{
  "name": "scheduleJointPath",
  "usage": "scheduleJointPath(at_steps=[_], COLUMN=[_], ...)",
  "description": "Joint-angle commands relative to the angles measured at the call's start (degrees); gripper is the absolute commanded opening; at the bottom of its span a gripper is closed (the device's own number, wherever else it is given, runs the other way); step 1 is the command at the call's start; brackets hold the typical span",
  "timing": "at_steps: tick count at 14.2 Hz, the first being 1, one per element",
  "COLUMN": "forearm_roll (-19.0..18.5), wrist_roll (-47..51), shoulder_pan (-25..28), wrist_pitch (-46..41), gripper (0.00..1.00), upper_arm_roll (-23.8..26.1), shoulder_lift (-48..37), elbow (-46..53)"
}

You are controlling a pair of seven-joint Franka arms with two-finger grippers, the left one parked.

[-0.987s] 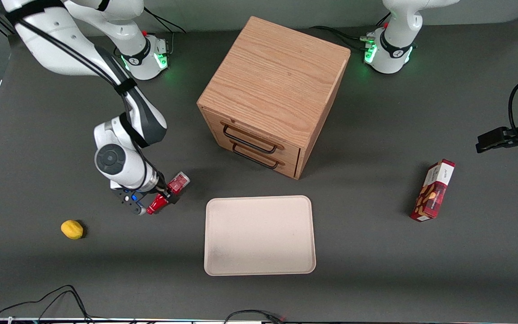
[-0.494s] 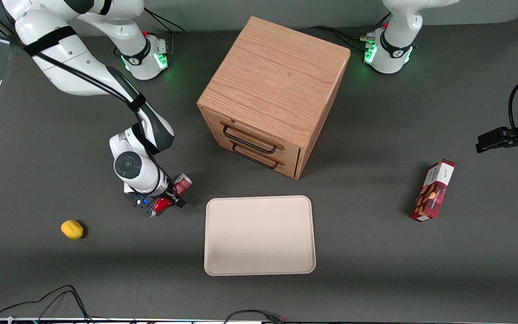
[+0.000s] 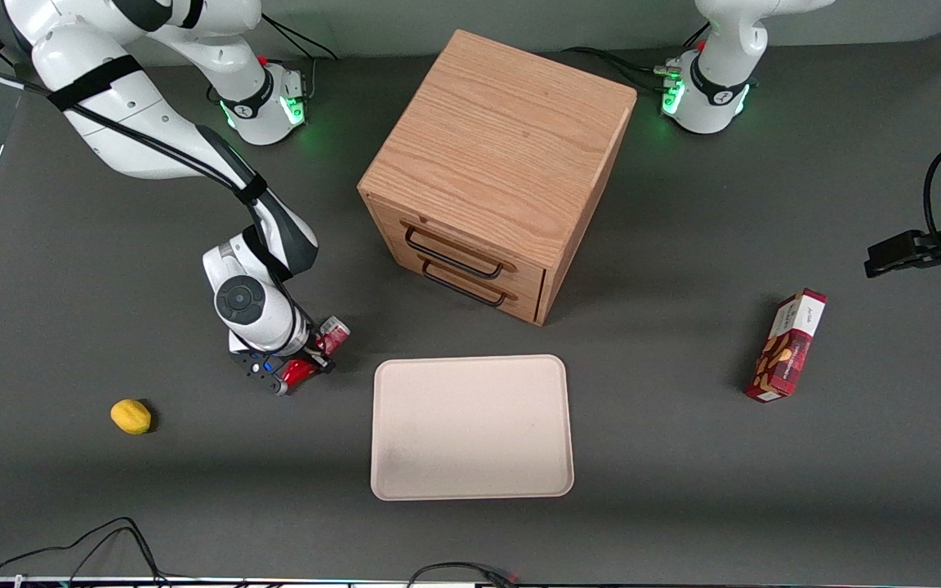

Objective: Place coke bottle on tray
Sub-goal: 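Close the right gripper on the red bottle and lift it, then carry the red bottle with the right gripper over the tray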

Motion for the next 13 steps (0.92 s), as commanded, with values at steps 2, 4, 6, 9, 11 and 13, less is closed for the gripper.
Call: scheduleJointPath(at_steps=[2, 4, 6, 9, 11, 13], forearm_roll=[-1.66, -1.31, -1.05, -0.17, 0.10, 0.10], wrist_roll=[-1.80, -4.70, -8.56, -14.28, -18.40, -21.49], shoulder_pan=[-0.10, -0.18, -0.10, -0.01, 0.16, 1.04], wrist_pitch=[-10.15, -16.92, -24.66, -36.26, -38.93, -38.93], gripper=[0.00, 0.00, 0.00, 0.00, 0.00, 0.00], upper_arm_roll=[1.08, 2.74, 4.32, 9.06, 12.32, 14.43], shoulder_lift=[-4.63, -6.66, -7.89, -7.03, -5.88, -4.04], elbow=[3.74, 7.25, 12.42, 24.10, 29.92, 33.70])
